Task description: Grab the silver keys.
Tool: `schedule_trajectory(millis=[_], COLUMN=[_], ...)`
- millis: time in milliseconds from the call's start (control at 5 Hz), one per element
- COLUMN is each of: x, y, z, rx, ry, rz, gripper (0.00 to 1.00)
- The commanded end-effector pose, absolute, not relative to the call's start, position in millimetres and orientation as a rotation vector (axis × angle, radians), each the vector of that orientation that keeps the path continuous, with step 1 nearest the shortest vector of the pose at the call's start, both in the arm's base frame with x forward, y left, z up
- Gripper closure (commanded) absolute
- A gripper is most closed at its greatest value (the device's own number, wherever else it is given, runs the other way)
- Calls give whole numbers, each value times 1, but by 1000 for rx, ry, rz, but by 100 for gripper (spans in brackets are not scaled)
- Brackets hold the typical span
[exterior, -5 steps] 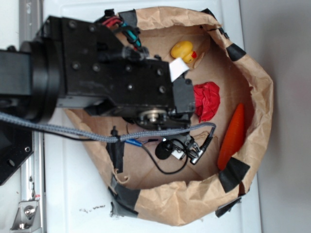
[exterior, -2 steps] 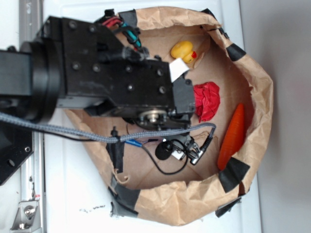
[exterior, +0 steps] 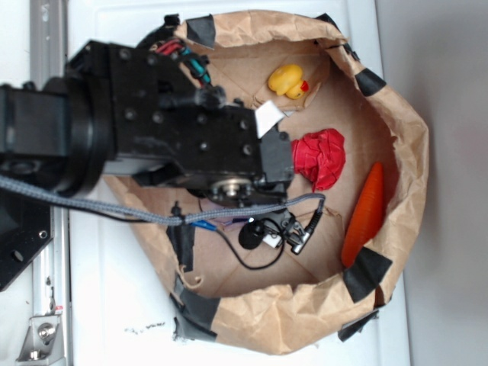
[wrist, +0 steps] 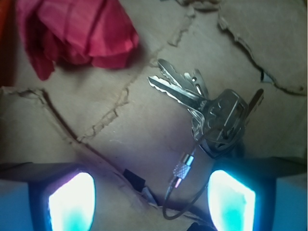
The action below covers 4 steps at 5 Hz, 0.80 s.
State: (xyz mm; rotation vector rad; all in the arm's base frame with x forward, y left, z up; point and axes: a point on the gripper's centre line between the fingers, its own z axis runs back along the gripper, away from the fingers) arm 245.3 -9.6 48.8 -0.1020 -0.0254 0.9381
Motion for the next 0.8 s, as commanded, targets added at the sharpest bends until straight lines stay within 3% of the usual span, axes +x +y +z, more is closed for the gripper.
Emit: schedule_trajectory(millis=[0,200,400,600], x=[251,242,239,238], y=[-2,4,3,2], z=[28,22,24,24], rx=[-43,-33,-35,-37], ry=[-48,-69,-95,-98], rz=[955,982,989,983], gripper=[0,26,100,100])
